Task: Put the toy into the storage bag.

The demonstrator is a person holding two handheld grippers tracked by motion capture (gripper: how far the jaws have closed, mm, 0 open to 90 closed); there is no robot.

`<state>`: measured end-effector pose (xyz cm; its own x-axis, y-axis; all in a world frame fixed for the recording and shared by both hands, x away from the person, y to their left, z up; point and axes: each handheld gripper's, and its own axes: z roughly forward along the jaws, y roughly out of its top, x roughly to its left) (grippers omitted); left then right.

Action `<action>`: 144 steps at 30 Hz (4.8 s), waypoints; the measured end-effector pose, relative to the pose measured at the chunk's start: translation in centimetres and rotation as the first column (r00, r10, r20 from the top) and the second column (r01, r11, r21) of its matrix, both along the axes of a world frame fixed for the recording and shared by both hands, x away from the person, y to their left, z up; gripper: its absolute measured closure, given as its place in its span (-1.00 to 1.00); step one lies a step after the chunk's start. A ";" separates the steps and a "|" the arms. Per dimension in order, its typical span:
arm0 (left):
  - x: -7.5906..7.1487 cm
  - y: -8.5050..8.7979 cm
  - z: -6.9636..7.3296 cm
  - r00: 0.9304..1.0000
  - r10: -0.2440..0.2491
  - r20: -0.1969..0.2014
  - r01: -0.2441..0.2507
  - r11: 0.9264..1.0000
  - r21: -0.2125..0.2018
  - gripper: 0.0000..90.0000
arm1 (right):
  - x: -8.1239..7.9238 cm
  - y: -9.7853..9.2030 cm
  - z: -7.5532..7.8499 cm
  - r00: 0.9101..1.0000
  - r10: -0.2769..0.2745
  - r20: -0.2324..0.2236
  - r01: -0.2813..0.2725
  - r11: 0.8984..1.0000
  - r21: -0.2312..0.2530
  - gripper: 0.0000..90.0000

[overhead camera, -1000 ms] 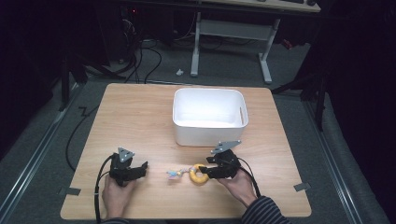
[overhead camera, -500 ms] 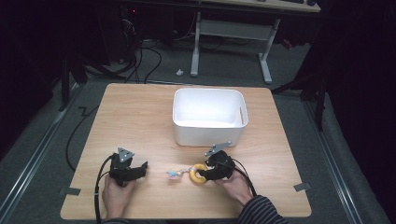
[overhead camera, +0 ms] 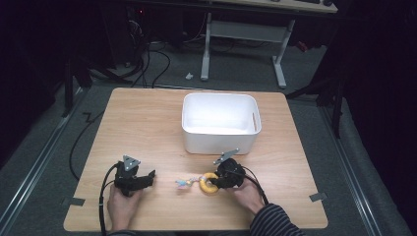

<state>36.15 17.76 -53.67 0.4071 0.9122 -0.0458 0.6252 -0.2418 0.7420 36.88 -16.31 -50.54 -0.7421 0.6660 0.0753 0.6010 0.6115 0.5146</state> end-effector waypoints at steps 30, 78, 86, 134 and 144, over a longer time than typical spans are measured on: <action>-0.1 -0.2 0.0 1.000 -0.006 0.003 0.006 1.000 0.021 -0.53 | -1.4 -3.8 3.6 0.998 -0.010 0.058 0.004 0.995 0.098 0.51; -0.2 -0.5 0.0 1.000 -0.022 0.004 0.022 0.999 0.032 -0.53 | 1.5 -10.0 16.9 0.961 -0.090 0.261 0.051 0.987 0.154 0.51; -0.2 -0.5 0.0 1.000 -0.022 0.004 0.021 0.999 0.031 -0.53 | 3.8 -10.2 17.6 0.958 -0.128 0.258 0.084 0.981 0.174 0.51; 0.0 -0.4 0.0 1.000 -0.013 0.004 0.013 0.999 0.030 -0.52 | 10.6 -6.0 14.0 0.971 -0.172 0.165 0.162 0.984 0.076 0.51; 0.1 -0.4 0.0 1.000 -0.012 0.004 0.012 1.000 0.029 -0.52 | 10.9 -5.5 13.3 0.976 -0.168 0.138 0.162 0.985 0.053 0.51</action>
<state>36.20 17.35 -53.69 0.4185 0.9081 -0.0177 0.6188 -0.2708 0.7374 47.75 -21.82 -37.24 -0.6275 0.7785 0.0075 0.6110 0.4865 0.6245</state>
